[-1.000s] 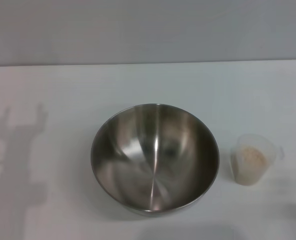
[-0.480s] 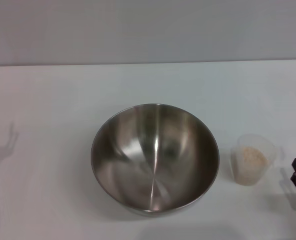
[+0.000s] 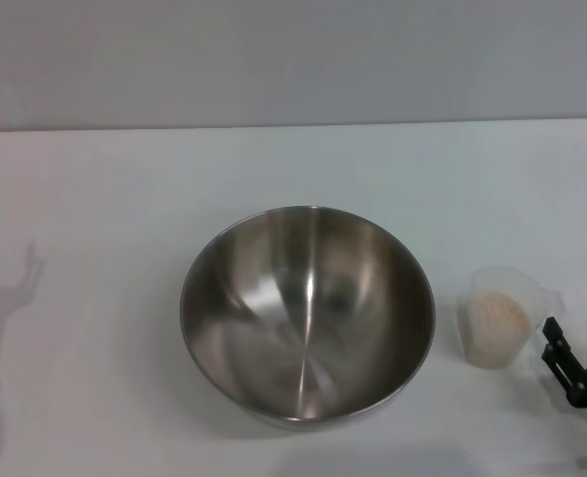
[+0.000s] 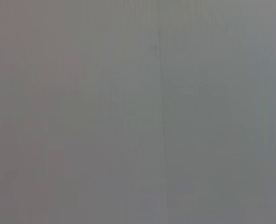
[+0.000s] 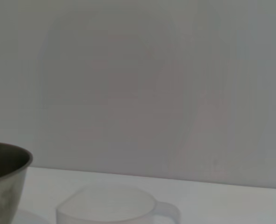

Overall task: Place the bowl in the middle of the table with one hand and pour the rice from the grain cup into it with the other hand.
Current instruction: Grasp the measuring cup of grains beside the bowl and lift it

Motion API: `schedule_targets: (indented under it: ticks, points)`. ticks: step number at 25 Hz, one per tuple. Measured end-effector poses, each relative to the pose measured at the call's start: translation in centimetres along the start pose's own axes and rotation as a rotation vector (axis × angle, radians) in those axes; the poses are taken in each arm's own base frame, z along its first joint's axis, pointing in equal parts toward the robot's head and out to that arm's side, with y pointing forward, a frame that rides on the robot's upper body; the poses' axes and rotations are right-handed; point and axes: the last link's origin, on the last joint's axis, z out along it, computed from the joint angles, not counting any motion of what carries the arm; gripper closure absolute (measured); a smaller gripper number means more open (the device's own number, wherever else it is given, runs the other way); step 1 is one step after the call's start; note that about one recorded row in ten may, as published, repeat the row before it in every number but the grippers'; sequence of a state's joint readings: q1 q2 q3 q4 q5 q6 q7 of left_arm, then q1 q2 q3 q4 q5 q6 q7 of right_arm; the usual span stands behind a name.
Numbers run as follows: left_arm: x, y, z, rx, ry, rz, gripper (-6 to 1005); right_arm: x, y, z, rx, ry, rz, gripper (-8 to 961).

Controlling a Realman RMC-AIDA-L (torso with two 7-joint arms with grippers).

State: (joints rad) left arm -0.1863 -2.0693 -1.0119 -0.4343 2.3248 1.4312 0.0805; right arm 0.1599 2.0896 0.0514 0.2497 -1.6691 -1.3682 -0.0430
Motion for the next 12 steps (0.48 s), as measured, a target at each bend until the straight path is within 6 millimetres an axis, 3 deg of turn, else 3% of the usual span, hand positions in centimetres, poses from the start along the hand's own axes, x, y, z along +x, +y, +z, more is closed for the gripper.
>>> schedule_targets:
  ticks: [12]
  points:
    - [-0.2, -0.1, -0.3, -0.003, -0.009, 0.007, 139, -0.2, 0.2, 1.5, -0.020, 0.009, -0.005, 312]
